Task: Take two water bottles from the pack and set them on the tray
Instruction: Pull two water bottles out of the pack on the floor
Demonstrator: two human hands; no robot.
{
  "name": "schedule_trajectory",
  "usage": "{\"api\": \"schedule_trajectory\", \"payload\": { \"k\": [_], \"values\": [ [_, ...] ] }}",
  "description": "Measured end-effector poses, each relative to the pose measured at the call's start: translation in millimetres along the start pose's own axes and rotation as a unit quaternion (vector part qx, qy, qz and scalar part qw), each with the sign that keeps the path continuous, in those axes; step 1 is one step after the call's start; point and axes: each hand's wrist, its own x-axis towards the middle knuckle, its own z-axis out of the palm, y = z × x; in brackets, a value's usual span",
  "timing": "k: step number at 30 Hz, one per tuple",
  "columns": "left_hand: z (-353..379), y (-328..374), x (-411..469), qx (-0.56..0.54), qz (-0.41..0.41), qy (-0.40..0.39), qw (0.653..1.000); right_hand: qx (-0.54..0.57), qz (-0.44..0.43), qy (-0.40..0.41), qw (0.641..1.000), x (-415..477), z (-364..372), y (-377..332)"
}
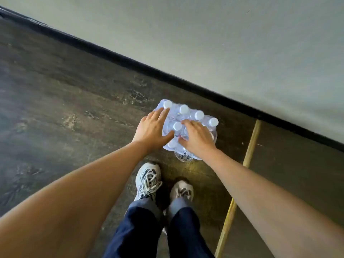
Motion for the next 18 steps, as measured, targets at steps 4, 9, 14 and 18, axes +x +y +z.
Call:
{"api": "schedule_trajectory", "payload": {
  "k": [4,9,14,18],
  "values": [
    [36,-23,28,-0.024,0.012,0.003,1.000,-0.014,-0.004,-0.004,1.000,36,30,13],
    [80,-44,34,-0.081,0.042,0.022,0.996,-0.040,-0.033,0.041,0.998,63,60,21],
    [94,-48,35,-0.078,0.054,0.039,0.995,0.018,-0.088,0.056,0.994,65,63,27],
    [93,-47,34,-0.060,0.046,0.029,0.997,0.079,-0.114,0.058,0.989,54,44,29]
  ]
}}
